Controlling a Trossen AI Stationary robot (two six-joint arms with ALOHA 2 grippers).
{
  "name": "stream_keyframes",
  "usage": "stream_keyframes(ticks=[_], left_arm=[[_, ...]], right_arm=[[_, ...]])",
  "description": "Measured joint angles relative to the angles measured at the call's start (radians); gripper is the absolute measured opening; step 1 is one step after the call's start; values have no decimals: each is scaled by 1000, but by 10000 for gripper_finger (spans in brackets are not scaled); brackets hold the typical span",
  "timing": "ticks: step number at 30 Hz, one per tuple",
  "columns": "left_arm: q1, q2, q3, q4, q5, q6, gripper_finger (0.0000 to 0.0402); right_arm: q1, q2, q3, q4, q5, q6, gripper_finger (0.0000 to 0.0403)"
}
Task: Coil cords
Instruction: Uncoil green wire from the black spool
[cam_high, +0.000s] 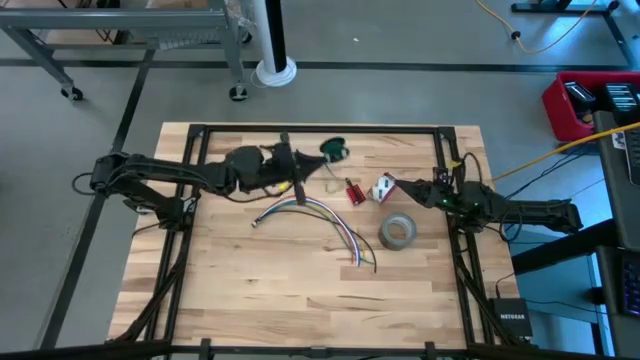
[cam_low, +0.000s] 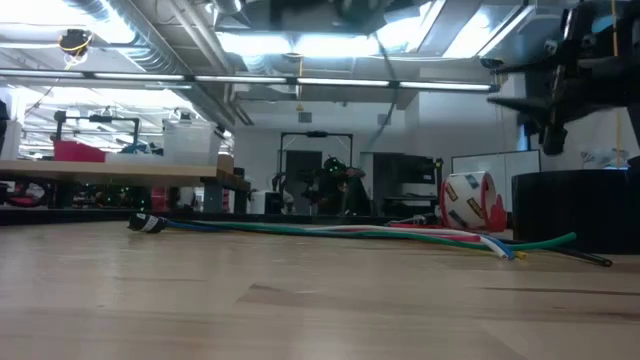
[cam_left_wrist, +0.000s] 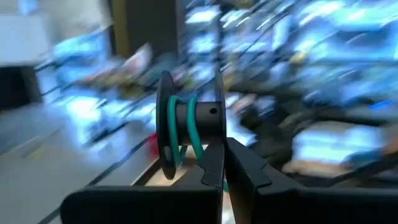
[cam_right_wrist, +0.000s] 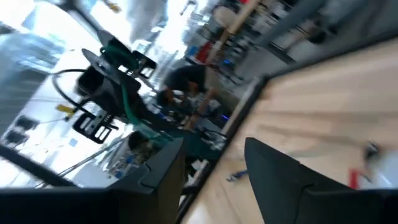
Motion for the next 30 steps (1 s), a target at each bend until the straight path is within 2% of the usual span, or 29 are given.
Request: stream_keyframes(ticks=[3, 8, 12, 16, 19, 24, 30], left_arm=[[-15, 2, -22, 126, 8, 2, 0], [-33, 3, -115, 454, 7, 7, 0], [-36, 1, -230, 697, 0, -77, 0], [-34, 14, -347, 771, -79, -221, 0], [-41, 77, -390, 835, -106, -293, 0], [-49, 291, -361, 1073, -77, -293, 0], [-45, 524, -179, 1073, -5, -391, 0]], right_arm=[[0, 0, 0, 63, -12, -59, 172], [0, 0, 0, 85, -20, -91, 172], [0, 0, 0, 84, -20, -96, 172], [0, 0, 0, 93, -5, -108, 172], [0, 0, 0, 118, 22, -145, 172], [0, 1, 8, 152, 34, -194, 172], [0, 51, 25, 151, 34, -202, 172]])
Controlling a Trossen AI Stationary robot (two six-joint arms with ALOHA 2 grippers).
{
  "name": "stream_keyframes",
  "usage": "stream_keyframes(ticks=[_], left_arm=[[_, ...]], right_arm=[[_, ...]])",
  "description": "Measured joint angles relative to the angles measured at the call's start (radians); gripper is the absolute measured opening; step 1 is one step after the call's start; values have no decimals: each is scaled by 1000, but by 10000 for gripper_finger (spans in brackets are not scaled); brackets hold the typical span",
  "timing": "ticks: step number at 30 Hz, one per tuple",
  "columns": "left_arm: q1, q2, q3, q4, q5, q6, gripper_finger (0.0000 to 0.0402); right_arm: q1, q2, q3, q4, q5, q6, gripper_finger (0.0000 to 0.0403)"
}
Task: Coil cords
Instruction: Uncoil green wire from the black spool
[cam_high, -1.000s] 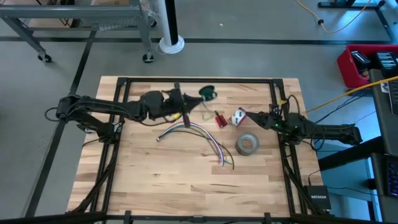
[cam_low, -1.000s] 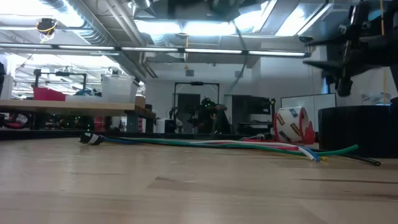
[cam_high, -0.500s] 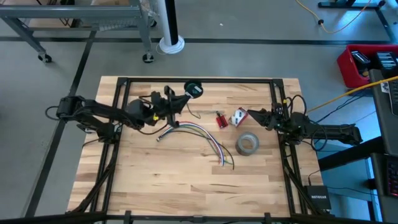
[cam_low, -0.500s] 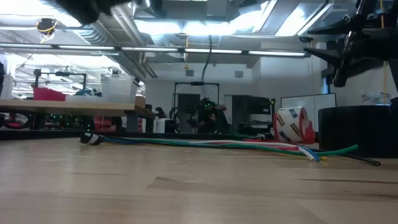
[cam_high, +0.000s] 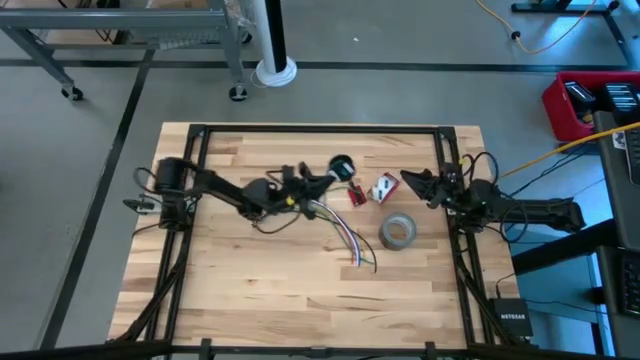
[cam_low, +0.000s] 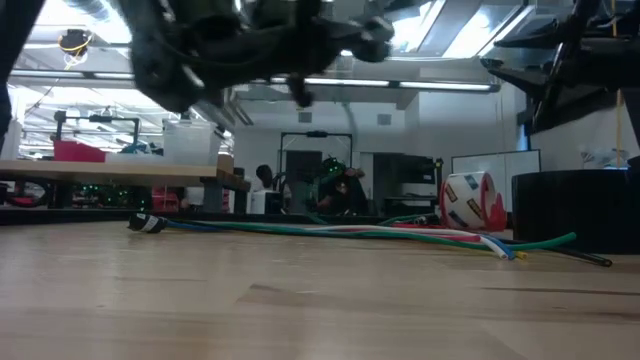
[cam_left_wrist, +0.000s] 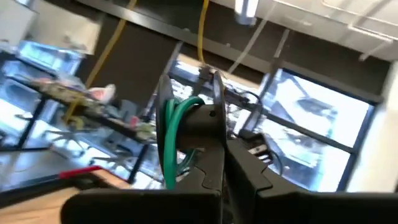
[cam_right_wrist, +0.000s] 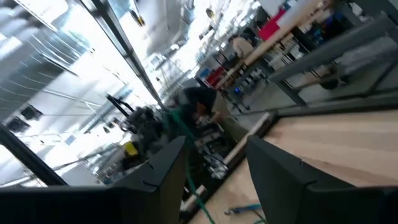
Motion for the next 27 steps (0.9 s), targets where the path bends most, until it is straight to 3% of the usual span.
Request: stream_keyframes(ticks=[5, 10, 27], left_arm=[[1, 142, 202, 2, 92, -26, 0], [21, 225, 311, -20, 135, -108, 0], [8, 281, 398, -123, 190, -208, 0]], right_arm=[[0, 81, 1, 7, -16, 42, 172], [0, 149, 2, 88, -92, 59, 172], [0, 320, 5, 298, -113, 0, 172]])
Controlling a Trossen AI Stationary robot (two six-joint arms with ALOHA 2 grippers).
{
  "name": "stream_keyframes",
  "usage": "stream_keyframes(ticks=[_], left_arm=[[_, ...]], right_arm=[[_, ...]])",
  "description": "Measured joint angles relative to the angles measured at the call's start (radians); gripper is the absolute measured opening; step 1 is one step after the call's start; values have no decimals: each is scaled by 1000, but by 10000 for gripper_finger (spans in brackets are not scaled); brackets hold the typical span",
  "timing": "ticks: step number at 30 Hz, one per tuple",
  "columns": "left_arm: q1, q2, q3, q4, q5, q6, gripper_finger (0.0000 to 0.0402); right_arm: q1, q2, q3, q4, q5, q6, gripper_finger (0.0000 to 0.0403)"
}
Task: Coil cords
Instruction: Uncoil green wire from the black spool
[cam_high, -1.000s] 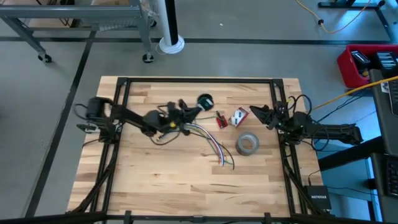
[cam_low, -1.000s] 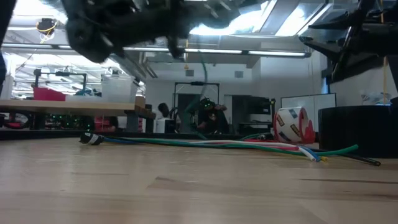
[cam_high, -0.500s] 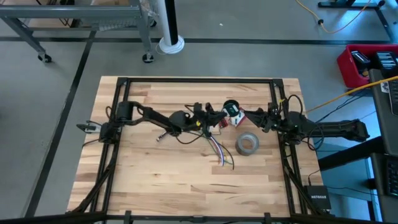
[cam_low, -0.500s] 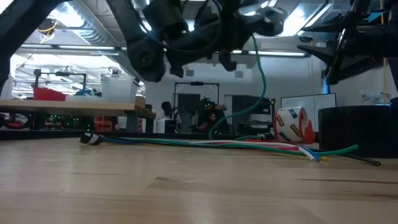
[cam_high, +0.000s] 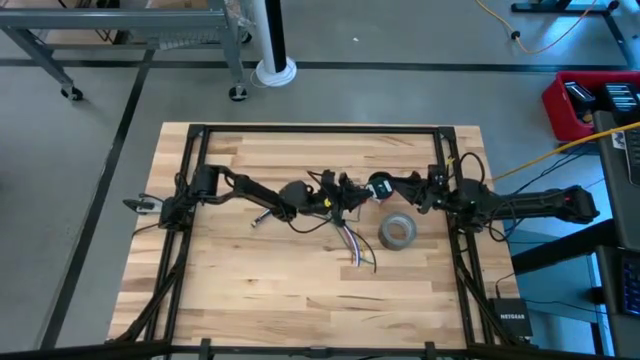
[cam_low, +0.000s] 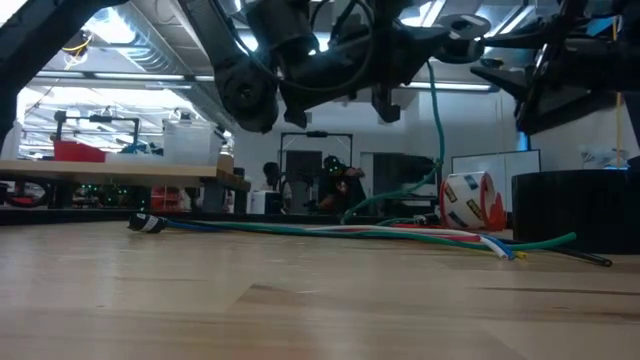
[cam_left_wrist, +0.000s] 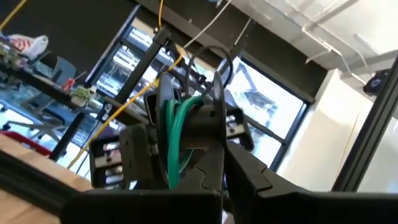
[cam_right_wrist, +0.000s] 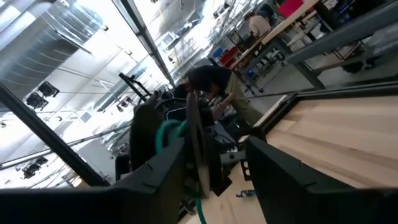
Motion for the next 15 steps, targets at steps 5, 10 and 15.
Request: stream_keyframes(ticks=[5, 10, 15], left_arm=[[1, 0, 0, 1, 1, 0, 0], [1, 0, 0, -8, 0, -8, 0], [1, 0, 0, -26, 0, -11, 0]], right_arm=[[0, 22, 0, 2, -1, -1, 172], [0, 30, 0, 2, -2, -2, 154], [0, 30, 2, 5, -40, -29, 74]])
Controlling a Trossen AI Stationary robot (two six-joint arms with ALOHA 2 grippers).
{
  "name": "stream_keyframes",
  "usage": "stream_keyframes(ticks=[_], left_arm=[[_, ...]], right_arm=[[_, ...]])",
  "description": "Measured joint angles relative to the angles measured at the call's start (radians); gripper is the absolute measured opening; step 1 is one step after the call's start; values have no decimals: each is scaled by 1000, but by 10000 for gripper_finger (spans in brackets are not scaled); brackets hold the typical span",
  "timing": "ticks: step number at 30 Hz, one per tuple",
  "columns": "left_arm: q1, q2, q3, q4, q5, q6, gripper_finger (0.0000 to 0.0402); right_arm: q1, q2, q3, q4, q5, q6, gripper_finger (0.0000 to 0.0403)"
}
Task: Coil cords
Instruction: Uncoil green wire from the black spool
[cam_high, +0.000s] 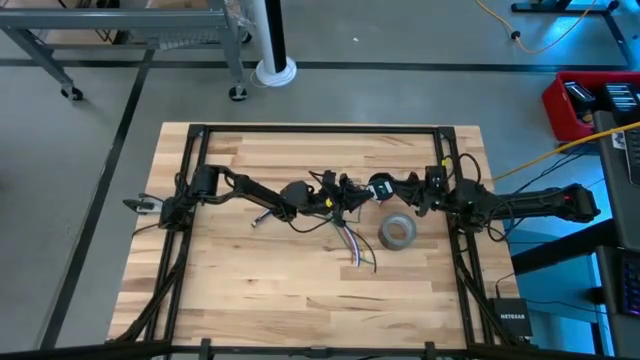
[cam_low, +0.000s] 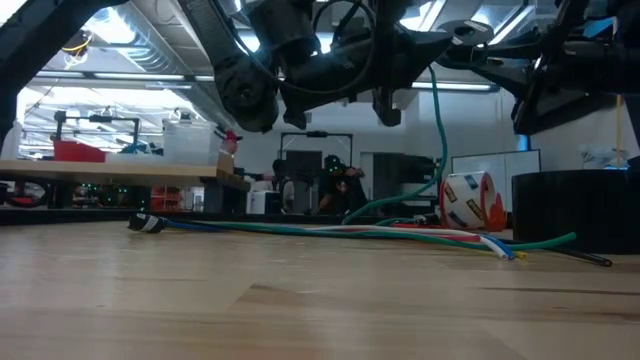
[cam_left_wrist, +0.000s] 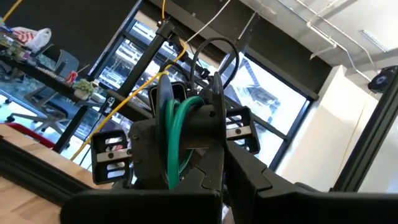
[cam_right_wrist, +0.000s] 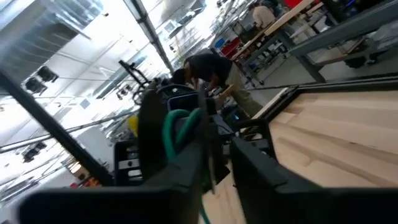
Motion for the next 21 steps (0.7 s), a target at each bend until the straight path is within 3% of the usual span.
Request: stream_keyframes(ticks=[4, 14, 21], left_arm=[[0, -1, 0, -2, 0, 4, 1], [1, -1, 0, 3, 0, 0, 32], [6, -1, 0, 5, 0, -23, 98]], right_arm=[[0, 1, 0, 16, -14, -21, 11], [0, 0, 0, 18, -14, -24, 9], [0, 0, 0, 19, -14, -23, 5]])
